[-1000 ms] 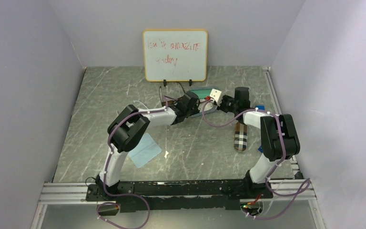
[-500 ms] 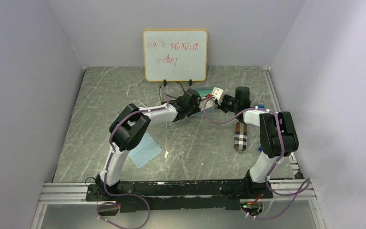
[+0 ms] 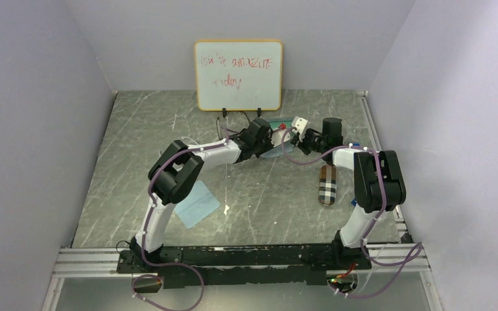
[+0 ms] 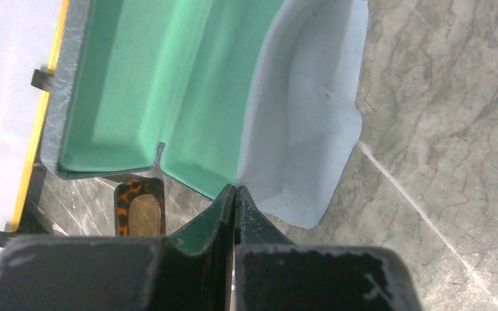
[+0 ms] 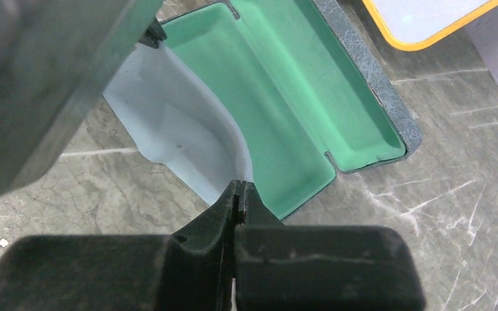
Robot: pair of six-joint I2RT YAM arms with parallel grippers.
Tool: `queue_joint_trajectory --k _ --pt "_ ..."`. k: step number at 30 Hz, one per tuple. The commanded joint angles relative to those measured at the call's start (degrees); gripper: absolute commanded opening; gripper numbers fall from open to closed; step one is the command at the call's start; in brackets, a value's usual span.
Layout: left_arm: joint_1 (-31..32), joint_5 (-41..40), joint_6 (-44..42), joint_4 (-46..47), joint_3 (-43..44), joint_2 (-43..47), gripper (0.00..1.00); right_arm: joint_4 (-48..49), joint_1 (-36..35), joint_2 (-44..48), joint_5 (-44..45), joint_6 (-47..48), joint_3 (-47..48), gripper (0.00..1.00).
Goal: Organize the sunglasses
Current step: Place the glasses cleaning cloth in the sunglasses case.
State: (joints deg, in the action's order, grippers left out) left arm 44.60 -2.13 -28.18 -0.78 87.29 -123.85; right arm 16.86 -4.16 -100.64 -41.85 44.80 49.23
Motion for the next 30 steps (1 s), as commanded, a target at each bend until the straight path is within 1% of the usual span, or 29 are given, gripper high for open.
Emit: queue_joint_trajectory --k 1,13,19,30 --pt "-0.6 1.5 2.8 0.9 3.4 0.6 0.05 2.6 0.5 -0.4 -1.5 -2.6 2.1 0.0" --pt "-1.2 0.1 3.1 1.0 4.2 -0.3 0.05 3.6 0.6 -3.1 0.3 -5.3 4.5 0.0" --pt "-1.4 -0.9 3.6 1.5 4.8 -1.1 0.05 5.6 0.6 -4.7 2.1 -7.3 5.1 0.0" --pt "-1.5 -2.4 3.8 1.3 7.1 -3.2 0.05 7.7 0.6 -6.9 2.7 -9.3 6.3 0.0"
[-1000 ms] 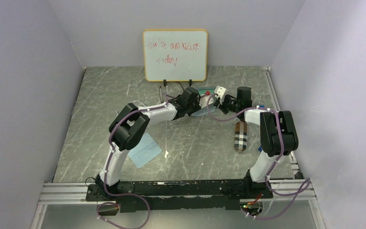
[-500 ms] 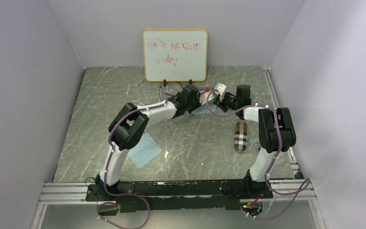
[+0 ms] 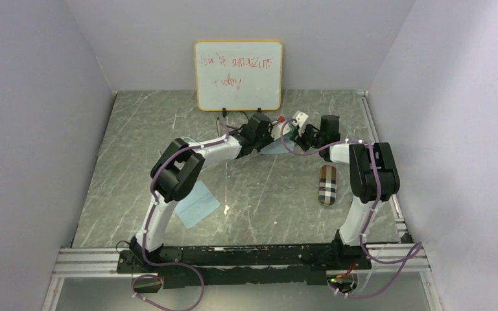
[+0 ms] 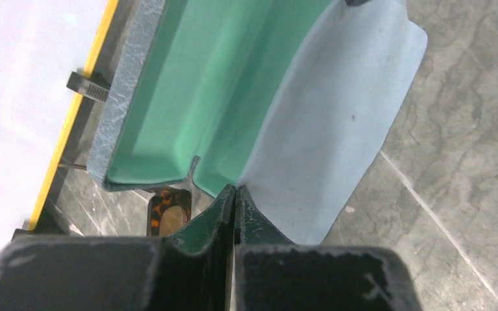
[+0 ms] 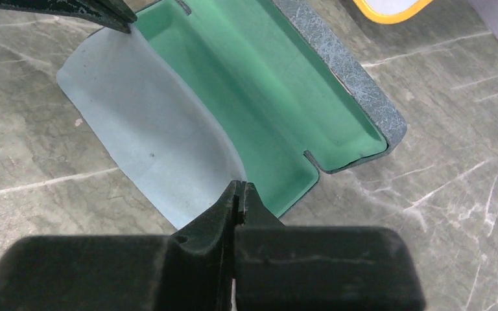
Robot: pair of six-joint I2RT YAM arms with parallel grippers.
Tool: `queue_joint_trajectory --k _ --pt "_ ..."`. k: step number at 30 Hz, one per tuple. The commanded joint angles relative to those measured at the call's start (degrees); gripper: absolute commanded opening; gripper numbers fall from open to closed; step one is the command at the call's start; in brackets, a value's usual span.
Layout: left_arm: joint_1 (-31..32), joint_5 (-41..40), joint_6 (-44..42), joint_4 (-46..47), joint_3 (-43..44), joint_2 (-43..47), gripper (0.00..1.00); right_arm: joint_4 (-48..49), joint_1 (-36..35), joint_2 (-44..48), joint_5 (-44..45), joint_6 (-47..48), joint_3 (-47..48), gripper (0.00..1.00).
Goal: Organize the sunglasses
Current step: Place the glasses cleaning cloth in the sunglasses case.
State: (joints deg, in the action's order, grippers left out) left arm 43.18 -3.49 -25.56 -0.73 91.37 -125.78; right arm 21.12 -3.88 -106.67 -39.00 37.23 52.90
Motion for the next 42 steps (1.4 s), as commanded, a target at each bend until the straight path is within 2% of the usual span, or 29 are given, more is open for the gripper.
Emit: queue_joint_trajectory --k 1,42 --pt "-0.2 -1.0 1.3 1.1 3.2 -1.4 0.05 3.5 0.3 -1.1 -0.1 -1.9 2.8 0.0" --pt "-0.9 -4.5 1.6 0.9 8.4 -6.4 0.05 5.3 -0.1 -5.9 3.8 -3.4 7.5 0.0"
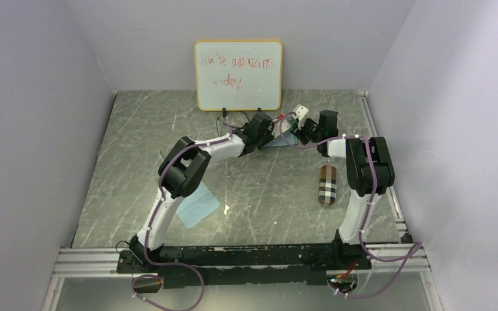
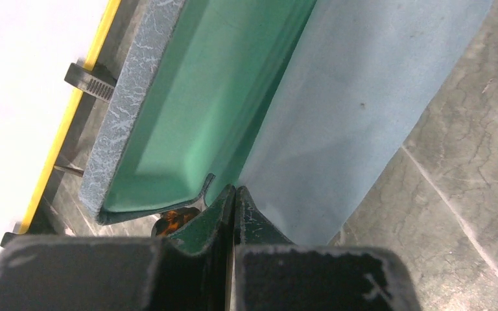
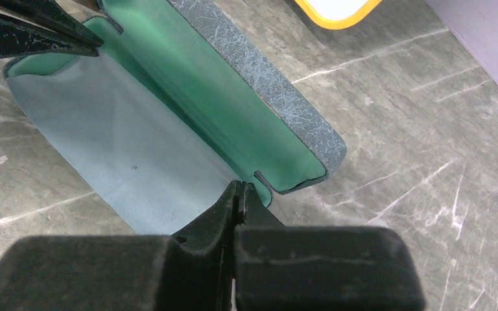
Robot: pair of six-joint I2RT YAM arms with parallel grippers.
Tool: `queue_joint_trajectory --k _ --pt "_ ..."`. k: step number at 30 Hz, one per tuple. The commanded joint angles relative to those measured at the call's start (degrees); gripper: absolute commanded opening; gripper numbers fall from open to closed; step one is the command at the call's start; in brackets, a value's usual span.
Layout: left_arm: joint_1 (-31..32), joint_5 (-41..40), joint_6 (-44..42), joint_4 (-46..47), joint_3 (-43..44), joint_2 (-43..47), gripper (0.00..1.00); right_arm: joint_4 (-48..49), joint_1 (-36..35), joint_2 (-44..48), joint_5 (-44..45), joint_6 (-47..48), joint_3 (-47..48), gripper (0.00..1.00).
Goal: Organize the sunglasses
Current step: Place the glasses cleaning cloth in the sunglasses case.
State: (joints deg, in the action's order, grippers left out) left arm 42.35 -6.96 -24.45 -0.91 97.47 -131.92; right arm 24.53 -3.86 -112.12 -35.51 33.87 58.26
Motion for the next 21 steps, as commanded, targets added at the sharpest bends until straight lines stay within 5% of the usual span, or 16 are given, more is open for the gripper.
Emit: queue_joint_trajectory --k 1,17,21 --pt "-0.1 -1.1 0.6 1.1 2.3 -0.3 0.05 2.0 -0.2 -0.5 0.3 0.0 2.1 0.0" --pt "-0.1 -1.8 0.7 1.0 3.6 -0.9 0.07 0.8 -0.4 -0.6 0.5 1.4 2.4 0.0" --pt "-0.1 -1.8 0.7 1.0 3.3 -0.9 0.12 0.7 -0.5 -0.2 0.6 1.8 2.0 0.1"
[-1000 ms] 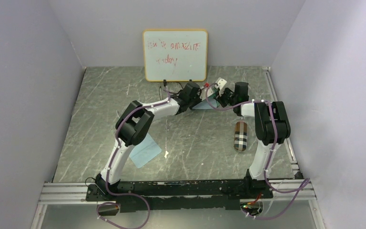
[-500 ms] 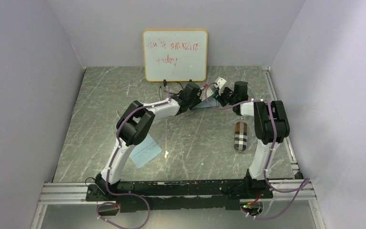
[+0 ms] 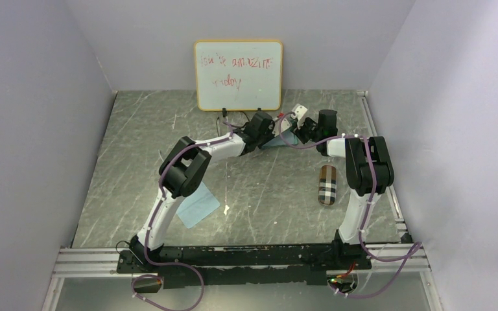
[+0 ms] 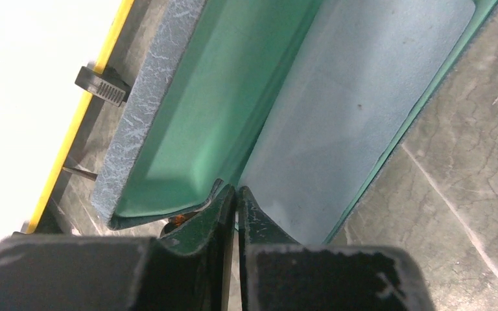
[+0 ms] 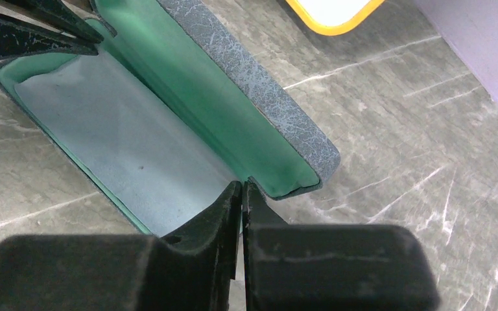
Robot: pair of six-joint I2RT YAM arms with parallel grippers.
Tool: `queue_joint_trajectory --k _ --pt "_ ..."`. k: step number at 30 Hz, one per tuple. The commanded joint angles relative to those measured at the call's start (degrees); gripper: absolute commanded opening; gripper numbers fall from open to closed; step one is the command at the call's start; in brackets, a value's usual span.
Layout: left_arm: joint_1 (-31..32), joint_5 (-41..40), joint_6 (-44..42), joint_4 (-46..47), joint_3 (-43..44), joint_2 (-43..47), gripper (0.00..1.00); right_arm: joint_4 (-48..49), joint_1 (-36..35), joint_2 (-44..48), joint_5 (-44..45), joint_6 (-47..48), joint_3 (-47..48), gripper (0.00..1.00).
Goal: Organize the sunglasses
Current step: Place the glasses cleaning cloth in the sunglasses case.
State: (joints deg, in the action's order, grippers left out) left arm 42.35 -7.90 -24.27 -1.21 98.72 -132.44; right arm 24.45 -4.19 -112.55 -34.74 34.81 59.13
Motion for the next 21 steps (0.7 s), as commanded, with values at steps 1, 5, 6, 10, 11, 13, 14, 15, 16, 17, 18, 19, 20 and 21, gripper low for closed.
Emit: queue_joint_trajectory --k 1,5,6,10,11,13,14,15,16,17,18,19,20,21 --pt "-0.1 -1.0 0.5 1.3 2.0 -0.3 0.14 0.8 -0.2 0.4 0.0 1.0 0.9 0.11" --pt "-0.1 -1.1 0.4 1.3 2.0 -0.3 0.21 0.8 -0.4 0.8 0.3 1.7 0.3 0.16" --pt "-0.1 -1.1 0.5 1.3 1.9 -0.3 0.22 1.0 -0.4 0.9 0.4 1.7 0.1 0.17" --pt "-0.1 -1.2 0.6 1.3 2.0 0.1 0.24 1.6 -0.4 1.5 0.9 1.5 -0.6 0.22" --pt "-0.1 -1.2 0.7 1.3 1.9 0.2 0.25 1.5 -0.4 1.7 0.9 1.4 -0.7 0.23" --pt "-0.1 -1.3 0.8 1.3 1.7 0.6 0.27 1.8 -0.4 2.3 0.9 1.2 -1.1 0.23" --pt "-0.1 -1.4 0.8 1.3 1.6 0.9 0.3 2.0 -0.4 2.7 1.0 1.2 -1.3 0.24" --pt "-0.1 -1.5 0.9 1.3 1.4 1.2 0.32 2.1 -0.4 3.1 1.1 0.9 -1.5 0.25" --pt "-0.1 -1.5 0.9 1.3 1.1 1.6 0.32 2.1 -0.4 3.5 1.1 0.8 -1.7 0.25" --pt "-0.1 -1.6 1.0 1.4 0.8 2.0 0.32 2.0 -0.4 3.9 1.1 0.7 -1.9 0.25" --pt "-0.1 -1.6 1.0 1.4 0.5 2.5 0.36 1.9 -0.4 4.3 1.2 0.6 -2.0 0.26" --pt "-0.1 -1.5 1.1 1.5 0.0 3.1 0.41 1.9 -0.4 4.8 1.2 0.5 -2.2 0.26" --pt "-0.1 -1.5 1.1 1.5 -0.6 3.8 0.43 1.7 -0.4 5.3 1.4 0.2 -2.4 0.26" --pt "-0.1 -1.4 1.1 1.7 -1.4 4.7 0.43 1.3 -0.4 5.9 1.3 0.1 -2.6 0.26"
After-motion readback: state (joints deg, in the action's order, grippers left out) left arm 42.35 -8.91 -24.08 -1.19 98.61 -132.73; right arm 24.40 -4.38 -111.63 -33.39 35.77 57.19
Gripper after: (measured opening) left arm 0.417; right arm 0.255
